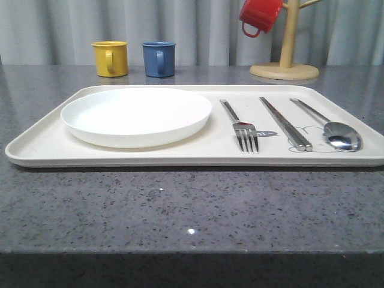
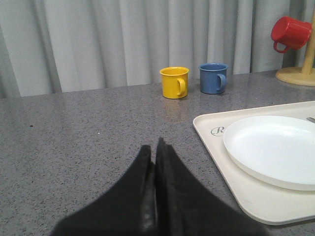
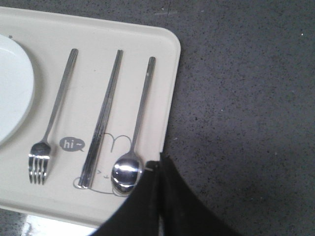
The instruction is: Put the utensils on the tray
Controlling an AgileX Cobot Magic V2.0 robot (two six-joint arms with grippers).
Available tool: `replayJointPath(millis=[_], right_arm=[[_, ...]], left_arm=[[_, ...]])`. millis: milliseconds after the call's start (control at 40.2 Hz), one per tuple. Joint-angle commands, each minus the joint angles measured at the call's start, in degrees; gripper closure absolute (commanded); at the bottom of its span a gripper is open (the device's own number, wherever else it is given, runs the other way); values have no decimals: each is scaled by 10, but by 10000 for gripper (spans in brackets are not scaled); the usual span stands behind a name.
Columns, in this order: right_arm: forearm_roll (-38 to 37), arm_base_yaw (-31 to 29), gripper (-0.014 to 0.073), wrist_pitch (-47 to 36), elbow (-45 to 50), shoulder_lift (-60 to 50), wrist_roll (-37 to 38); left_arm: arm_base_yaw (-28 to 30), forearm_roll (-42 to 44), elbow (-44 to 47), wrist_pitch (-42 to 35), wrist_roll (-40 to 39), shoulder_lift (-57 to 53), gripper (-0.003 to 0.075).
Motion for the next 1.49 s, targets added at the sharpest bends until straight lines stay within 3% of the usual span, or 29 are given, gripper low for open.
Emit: replayJointPath(millis=[0,174,324,498,1468], right_arm=[[-17,-1,662,-143,101,-97,-14],[-27,-1,662,-278,295,-269,-14],[-29,-1,662,-297,380,-370,-14],[-30,-1,662,-296,389,-409,-14],[-30,-1,662,-292,389,-409,-14]], left_arm=[[0,-6,-16,-49,-5,7,738],[0,-6,-16,-49,-5,7,738],[0,-6,-16,-49,-5,7,738],[0,-6,-16,-49,-5,7,738],[8,-3,4,-49,-5,-8,738]])
